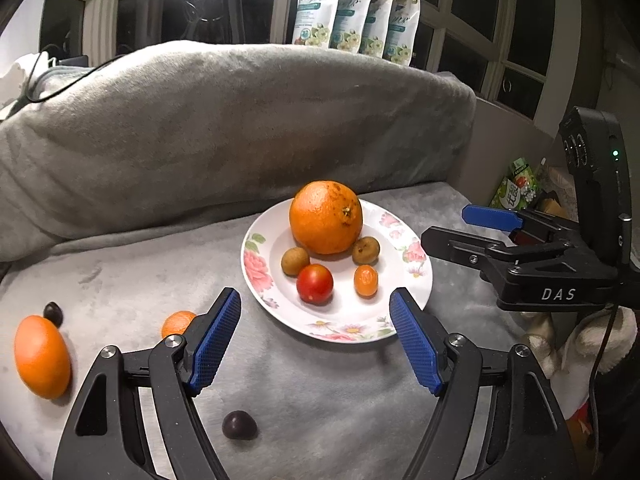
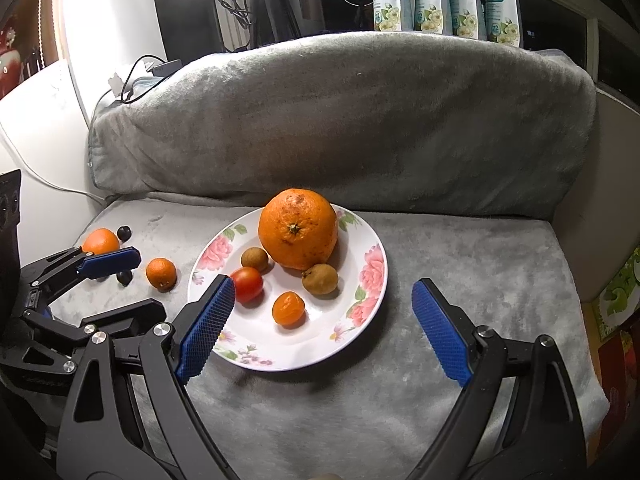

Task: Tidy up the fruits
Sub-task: 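Open both grippers to drop the tomato and kiwi onto the plate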

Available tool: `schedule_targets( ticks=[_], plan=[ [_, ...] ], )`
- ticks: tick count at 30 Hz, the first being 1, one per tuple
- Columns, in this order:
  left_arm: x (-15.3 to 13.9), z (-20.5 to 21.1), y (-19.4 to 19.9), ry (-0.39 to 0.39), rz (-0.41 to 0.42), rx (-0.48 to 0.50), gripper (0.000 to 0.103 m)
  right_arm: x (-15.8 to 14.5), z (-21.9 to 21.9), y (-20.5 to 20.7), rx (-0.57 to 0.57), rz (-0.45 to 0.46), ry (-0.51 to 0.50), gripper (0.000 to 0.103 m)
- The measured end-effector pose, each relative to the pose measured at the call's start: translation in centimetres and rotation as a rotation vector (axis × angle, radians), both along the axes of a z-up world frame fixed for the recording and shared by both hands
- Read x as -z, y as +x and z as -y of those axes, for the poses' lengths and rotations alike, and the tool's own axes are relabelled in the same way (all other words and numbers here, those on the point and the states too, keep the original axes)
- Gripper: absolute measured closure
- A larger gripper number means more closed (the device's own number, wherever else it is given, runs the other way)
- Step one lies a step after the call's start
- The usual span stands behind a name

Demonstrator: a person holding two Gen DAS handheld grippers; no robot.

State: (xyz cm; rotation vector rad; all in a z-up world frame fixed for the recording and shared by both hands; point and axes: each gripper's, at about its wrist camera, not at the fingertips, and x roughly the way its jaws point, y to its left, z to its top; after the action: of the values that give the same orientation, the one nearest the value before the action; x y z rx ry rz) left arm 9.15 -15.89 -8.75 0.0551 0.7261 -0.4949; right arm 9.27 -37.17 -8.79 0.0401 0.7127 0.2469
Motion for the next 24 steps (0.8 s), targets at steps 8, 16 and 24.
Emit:
schedule_targets(
  ticks=[8, 16, 24],
  plan=[
    [-0.8, -0.9, -0.5, -0.012, 0.022, -0.011, 0.026, -0.4, -0.5, 0.1, 0.003, 0.002, 0.019, 0.011],
    [-1.6, -2.4, -1.1, -0.031, 0.04, -0.03, 0.026, -0.7, -1.4, 0.1, -0.013, 0.007, 0.052, 0.011],
    [-2.2, -4.0, -1.4, -0.053, 0.057, -0.048, 0.026, -1.1, -3.4, 0.2, -0.054, 0.017, 0.043, 0.011]
  ],
)
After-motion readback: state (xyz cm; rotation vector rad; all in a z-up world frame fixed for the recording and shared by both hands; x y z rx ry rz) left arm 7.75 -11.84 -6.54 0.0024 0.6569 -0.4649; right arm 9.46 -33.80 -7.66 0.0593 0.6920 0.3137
